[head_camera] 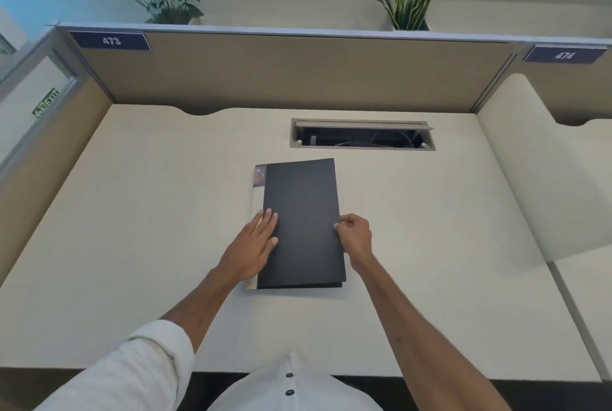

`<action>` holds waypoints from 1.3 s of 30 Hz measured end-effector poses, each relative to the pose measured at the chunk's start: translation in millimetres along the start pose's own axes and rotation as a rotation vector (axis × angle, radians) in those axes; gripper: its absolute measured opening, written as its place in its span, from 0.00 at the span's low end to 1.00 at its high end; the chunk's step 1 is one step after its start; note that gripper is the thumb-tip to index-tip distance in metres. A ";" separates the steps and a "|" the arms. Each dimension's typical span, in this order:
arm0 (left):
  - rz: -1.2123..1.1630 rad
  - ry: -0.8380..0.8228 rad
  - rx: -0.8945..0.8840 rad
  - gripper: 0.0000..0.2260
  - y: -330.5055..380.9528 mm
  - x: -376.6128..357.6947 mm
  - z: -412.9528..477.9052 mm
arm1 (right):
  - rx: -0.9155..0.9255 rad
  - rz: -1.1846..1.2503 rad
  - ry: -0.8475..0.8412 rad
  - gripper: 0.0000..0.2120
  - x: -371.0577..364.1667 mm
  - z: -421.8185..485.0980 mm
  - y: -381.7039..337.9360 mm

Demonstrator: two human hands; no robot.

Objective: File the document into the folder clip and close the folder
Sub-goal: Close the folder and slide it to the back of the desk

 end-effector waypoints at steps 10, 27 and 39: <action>0.013 -0.025 0.106 0.31 5.4 -33.4 3.9 | 0.103 -0.216 0.029 0.25 -11.5 14.1 30.1; 0.062 0.019 0.128 0.32 -2.6 -42.9 -17.4 | 0.717 -0.987 -0.114 0.37 -60.9 -4.8 56.1; 0.084 0.037 0.112 0.32 -70.7 -11.2 -33.0 | 0.710 -1.061 -0.211 0.38 -127.3 -6.7 30.9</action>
Point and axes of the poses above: each hand's wrist, its own z-axis towards the middle knuckle, its own x-axis out of the back of the hand, y = z × x, the point moved 2 cm from there along z, towards the middle knuckle, and after that the axes turned 8 degrees about -z, right-handed, at the moved point
